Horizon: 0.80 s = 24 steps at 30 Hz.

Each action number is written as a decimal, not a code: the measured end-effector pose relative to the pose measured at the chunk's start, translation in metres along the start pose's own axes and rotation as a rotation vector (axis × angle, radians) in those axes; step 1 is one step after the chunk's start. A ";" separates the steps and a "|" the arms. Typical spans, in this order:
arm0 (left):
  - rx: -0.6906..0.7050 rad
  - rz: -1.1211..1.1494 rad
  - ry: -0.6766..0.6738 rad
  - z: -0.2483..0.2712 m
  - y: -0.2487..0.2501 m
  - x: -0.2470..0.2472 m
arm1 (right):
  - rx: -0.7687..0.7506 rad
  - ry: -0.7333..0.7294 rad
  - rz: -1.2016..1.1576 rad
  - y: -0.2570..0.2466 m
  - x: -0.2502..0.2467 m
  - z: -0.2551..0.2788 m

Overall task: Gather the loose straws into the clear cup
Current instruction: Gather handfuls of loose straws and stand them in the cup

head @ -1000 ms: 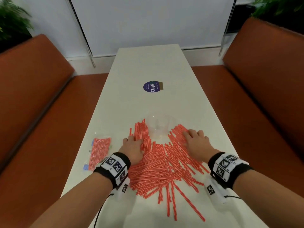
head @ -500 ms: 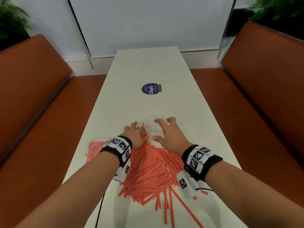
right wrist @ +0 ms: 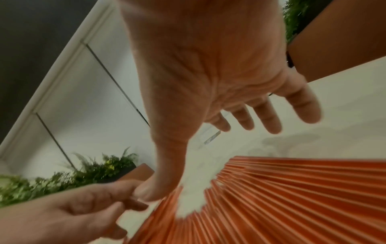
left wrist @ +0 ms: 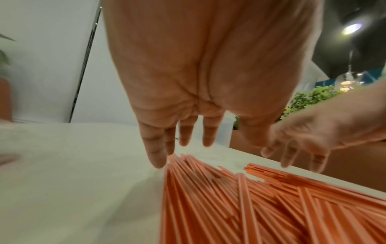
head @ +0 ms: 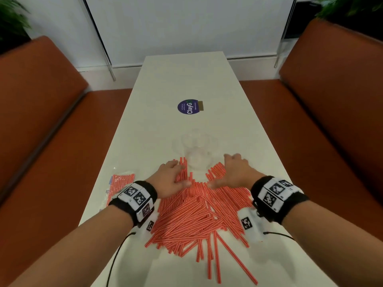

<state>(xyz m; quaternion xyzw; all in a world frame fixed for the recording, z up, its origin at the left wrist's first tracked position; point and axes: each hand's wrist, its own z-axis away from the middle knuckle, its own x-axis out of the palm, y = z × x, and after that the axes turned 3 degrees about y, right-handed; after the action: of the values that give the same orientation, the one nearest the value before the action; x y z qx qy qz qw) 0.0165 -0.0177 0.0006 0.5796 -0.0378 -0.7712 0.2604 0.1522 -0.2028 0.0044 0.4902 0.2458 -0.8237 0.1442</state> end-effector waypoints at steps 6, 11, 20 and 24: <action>-0.076 -0.041 -0.270 0.049 0.003 0.019 | -0.091 -0.210 0.268 0.008 0.037 0.058; -0.065 -0.071 -0.146 0.052 0.031 0.046 | -0.140 -0.061 0.275 -0.012 0.048 0.060; -0.138 0.198 0.148 0.033 0.023 0.037 | -0.246 0.079 -0.059 -0.021 0.046 0.046; -0.293 0.221 0.228 0.032 0.022 0.032 | -0.134 0.137 -0.116 -0.017 0.037 0.044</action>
<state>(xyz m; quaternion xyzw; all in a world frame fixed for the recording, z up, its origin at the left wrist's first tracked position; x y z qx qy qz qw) -0.0116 -0.0583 -0.0091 0.6114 0.0408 -0.6647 0.4275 0.0938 -0.2125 -0.0063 0.5195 0.3379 -0.7768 0.1115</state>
